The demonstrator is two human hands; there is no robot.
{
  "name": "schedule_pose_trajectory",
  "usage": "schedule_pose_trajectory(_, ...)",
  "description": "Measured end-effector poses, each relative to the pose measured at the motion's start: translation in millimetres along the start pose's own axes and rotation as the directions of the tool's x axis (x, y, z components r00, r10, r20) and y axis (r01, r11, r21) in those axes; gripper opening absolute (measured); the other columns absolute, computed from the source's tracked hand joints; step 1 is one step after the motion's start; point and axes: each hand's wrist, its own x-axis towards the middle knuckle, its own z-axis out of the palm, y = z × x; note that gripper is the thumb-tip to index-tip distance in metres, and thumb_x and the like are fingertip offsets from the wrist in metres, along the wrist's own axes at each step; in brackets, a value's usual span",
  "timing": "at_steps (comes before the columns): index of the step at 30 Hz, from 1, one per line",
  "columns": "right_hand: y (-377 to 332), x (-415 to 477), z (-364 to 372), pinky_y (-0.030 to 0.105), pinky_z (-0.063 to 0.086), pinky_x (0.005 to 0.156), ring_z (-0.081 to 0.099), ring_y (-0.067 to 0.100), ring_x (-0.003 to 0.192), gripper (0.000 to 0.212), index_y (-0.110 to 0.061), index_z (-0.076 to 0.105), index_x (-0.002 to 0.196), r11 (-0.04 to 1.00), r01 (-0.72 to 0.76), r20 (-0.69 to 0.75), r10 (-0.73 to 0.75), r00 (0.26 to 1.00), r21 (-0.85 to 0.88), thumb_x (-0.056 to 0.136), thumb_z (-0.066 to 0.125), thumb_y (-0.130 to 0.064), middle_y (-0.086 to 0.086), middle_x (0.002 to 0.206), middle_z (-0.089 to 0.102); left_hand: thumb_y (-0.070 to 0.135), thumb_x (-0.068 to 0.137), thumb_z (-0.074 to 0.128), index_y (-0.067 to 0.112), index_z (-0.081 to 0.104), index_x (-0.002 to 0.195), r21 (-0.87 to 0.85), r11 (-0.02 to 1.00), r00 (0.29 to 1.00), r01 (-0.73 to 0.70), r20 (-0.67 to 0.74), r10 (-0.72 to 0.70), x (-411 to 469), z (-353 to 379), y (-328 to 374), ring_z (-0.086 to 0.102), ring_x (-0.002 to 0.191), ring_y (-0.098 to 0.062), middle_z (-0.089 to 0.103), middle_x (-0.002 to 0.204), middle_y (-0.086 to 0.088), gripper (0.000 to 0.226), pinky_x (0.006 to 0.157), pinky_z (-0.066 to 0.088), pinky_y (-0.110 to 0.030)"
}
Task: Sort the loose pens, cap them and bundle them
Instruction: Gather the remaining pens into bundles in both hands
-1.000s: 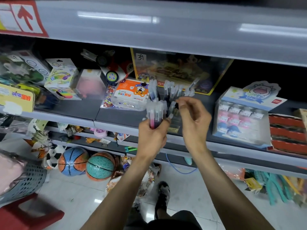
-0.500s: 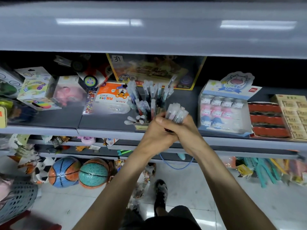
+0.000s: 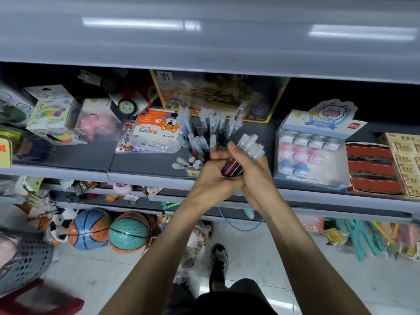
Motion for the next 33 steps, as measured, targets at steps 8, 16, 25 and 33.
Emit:
schedule_pose_trajectory(8,-26,15,-8,0.034,0.060,0.077,0.072,0.025,0.079,0.021,-0.011,0.072,0.081,0.912,-0.116,0.015,0.119,0.993,0.395,0.100,0.068,-0.020,0.006,0.074,0.061,0.018,0.090,0.081,0.011,0.063,0.077,-0.052,0.993,0.991,0.109,-0.065,-0.113,-15,-10,-15,0.038,0.050,-0.019,0.044,0.056,-0.005,0.023,0.047,0.032,-0.026)
schedule_pose_trajectory(16,-27,47,-3,0.029,0.045,0.064,0.049,0.015,0.061,0.016,-0.010,0.057,0.091,0.896,0.070,-0.163,0.003,0.987,0.438,0.105,0.060,-0.015,0.002,0.069,0.046,0.017,0.091,0.080,0.012,0.078,0.091,-0.289,0.937,0.937,0.197,-0.225,-0.267,-31,-22,-39,0.053,0.052,-0.018,0.061,0.068,-0.006,0.005,0.048,0.042,-0.026)
schedule_pose_trajectory(25,14,58,15,0.030,0.050,0.069,0.062,0.019,0.063,0.023,-0.010,0.065,0.082,0.911,0.380,-0.297,-0.412,0.861,-0.161,0.102,0.065,-0.022,0.000,0.065,0.064,0.010,0.093,0.075,0.011,0.077,0.105,-0.365,0.916,0.919,0.167,-0.280,-0.279,-26,-31,-49,0.068,0.058,-0.016,0.077,0.082,-0.004,0.012,0.051,0.051,-0.023)
schedule_pose_trajectory(33,36,46,16,0.017,0.051,0.071,0.065,0.001,0.076,0.018,-0.033,0.065,0.095,0.800,0.383,-0.073,-0.465,0.883,-0.462,0.087,0.080,-0.039,-0.017,0.082,0.069,0.006,0.091,0.075,0.010,0.076,0.102,-0.303,0.941,0.872,0.151,-0.407,-0.271,-29,-40,-62,0.066,0.058,-0.017,0.077,0.083,-0.004,0.011,0.052,0.052,-0.023)
